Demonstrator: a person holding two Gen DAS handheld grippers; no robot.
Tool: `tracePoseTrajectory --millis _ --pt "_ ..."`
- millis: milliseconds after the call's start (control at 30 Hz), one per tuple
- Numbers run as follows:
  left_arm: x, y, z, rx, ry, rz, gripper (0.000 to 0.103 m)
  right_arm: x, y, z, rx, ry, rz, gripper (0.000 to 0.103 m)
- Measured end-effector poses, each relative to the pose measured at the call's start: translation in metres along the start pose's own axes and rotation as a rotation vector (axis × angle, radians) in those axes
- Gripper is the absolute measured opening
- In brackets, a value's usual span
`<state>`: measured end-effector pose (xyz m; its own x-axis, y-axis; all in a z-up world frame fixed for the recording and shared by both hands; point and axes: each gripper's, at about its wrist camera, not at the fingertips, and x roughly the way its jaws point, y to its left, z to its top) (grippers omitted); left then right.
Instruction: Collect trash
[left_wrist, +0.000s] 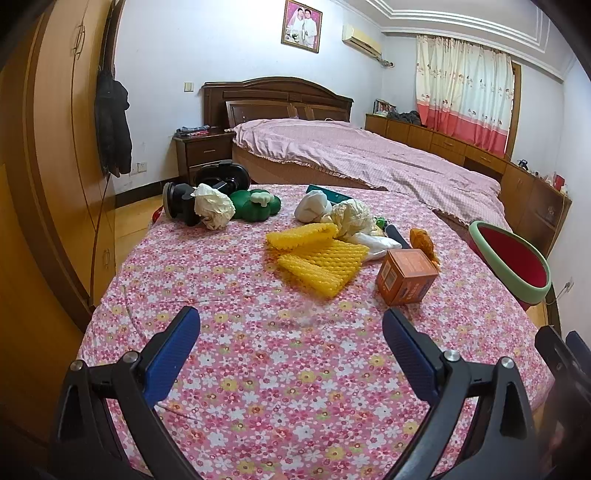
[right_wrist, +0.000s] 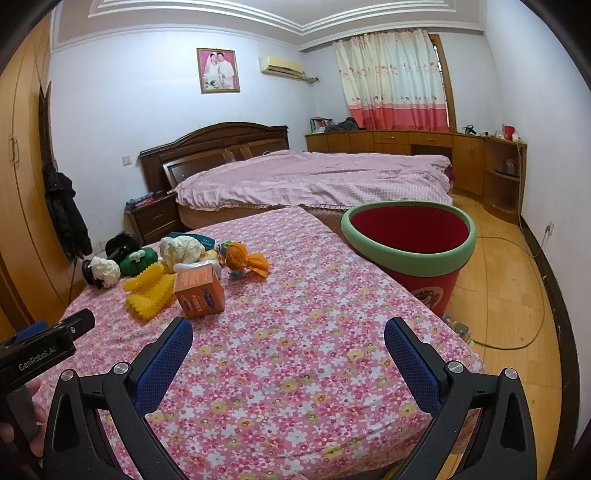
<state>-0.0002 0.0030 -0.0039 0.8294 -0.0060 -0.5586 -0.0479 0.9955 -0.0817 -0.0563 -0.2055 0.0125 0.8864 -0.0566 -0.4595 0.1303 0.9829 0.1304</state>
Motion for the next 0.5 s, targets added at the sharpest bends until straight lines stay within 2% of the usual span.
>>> tracePoseTrajectory --millis 500 --pt "0.0005 0.0019 -0.0004 -0.002 0.001 0.001 0.098 0.0003 -0.0009 -0.0001 0.003 0.004 0.001 0.103"
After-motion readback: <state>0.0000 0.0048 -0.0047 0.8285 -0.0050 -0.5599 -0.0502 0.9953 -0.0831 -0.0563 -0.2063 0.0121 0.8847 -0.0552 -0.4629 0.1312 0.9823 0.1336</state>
